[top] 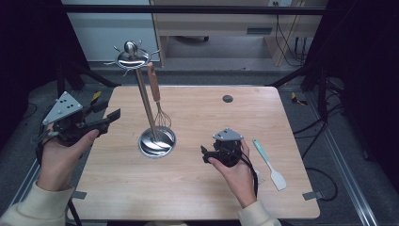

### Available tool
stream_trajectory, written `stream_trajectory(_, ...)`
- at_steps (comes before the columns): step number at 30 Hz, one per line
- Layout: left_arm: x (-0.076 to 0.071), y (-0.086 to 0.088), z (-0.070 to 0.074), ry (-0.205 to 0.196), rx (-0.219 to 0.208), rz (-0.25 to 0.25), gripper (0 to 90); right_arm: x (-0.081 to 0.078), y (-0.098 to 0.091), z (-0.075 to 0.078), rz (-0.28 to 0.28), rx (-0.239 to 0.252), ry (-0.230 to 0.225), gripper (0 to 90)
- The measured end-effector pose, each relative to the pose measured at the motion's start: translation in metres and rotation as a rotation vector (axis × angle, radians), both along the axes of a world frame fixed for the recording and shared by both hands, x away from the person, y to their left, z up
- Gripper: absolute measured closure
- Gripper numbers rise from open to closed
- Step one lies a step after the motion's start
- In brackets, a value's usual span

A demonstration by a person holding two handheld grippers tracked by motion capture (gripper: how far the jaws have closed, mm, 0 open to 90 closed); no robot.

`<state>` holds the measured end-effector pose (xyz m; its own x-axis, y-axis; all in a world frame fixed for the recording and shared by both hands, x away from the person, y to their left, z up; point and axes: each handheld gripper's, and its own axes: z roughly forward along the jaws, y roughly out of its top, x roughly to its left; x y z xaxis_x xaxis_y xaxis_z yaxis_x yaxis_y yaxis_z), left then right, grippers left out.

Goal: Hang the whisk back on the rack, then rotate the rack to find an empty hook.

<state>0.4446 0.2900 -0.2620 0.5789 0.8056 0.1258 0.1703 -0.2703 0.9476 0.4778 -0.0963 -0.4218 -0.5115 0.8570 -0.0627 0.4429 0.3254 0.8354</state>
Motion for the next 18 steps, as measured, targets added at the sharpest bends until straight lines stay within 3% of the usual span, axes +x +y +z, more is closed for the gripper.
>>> stream_trajectory(8, -0.007, -0.001, 0.017, -0.044, -0.027, -0.050, 84.3, -0.001, -0.007, -0.007, -0.035, -0.002, 0.010, 15.5)
stream_trajectory(12, -0.010, -0.004, 0.026, -0.063, -0.031, -0.058, 89.8, -0.001, -0.008, -0.011, -0.040, -0.020, 0.013, 15.6)
stream_trajectory(18, -0.011, -0.014, 0.035, -0.073, -0.043, -0.067, 90.0, -0.002, -0.007, -0.013, -0.046, -0.031, 0.010, 15.6)
